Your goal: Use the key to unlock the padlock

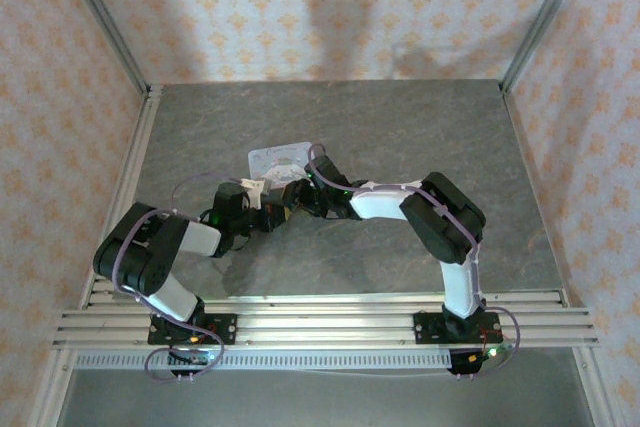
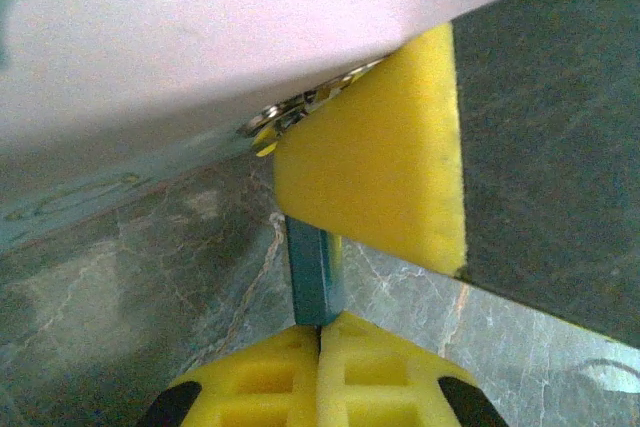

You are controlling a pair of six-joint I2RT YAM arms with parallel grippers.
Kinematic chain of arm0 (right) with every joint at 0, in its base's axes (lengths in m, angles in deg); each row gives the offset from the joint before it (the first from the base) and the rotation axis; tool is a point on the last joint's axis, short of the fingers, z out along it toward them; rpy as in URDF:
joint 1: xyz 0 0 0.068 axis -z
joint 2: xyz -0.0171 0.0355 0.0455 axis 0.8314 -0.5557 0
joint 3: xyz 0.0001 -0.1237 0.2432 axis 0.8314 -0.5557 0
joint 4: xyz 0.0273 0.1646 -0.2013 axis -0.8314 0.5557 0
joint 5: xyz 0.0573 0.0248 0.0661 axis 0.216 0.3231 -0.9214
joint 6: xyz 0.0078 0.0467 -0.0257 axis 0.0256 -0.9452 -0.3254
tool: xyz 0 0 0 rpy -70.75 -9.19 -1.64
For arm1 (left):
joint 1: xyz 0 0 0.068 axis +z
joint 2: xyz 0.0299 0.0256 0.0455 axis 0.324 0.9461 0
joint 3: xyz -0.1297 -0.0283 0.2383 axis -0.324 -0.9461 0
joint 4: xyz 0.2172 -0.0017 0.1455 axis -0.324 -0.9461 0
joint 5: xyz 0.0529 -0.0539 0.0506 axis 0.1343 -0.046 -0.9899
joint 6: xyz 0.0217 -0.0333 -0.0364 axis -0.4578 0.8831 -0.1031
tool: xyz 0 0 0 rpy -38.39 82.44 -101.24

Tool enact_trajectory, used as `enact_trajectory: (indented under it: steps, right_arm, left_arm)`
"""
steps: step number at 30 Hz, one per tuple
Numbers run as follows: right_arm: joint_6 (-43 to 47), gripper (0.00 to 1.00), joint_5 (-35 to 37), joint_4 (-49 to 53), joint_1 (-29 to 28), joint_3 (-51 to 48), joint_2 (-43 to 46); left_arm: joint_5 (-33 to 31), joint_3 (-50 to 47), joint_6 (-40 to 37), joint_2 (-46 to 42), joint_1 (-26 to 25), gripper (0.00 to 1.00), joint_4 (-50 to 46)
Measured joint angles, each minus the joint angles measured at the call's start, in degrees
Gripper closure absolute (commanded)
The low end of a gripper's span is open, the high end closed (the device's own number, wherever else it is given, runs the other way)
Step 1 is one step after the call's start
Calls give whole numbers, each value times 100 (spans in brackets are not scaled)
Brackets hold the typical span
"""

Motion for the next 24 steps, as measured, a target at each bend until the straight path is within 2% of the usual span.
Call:
enact_trajectory:
  steps: [2,5,8,18,24]
  right_arm:
    - [76,58,-7,63,-17,70,-22]
    - [166,83,-42,90,-52,166,-33]
    - [208,98,-44,107,-72,195,-33]
    - [-352,100,-122,-66,-83,188,-33]
    - [-721,100,-83,-155,-184,186,-22]
  left_arm:
    - [0,7,-22,-57,2,100,-94]
    - [-2,15,-44,-133,24,100,-238]
    - [-13,15,-72,-247,92,100,-391]
    - [-341,7,-245,-881,107,100,-1014]
    - [-776,-105,-485,-1617,96,100,-1613]
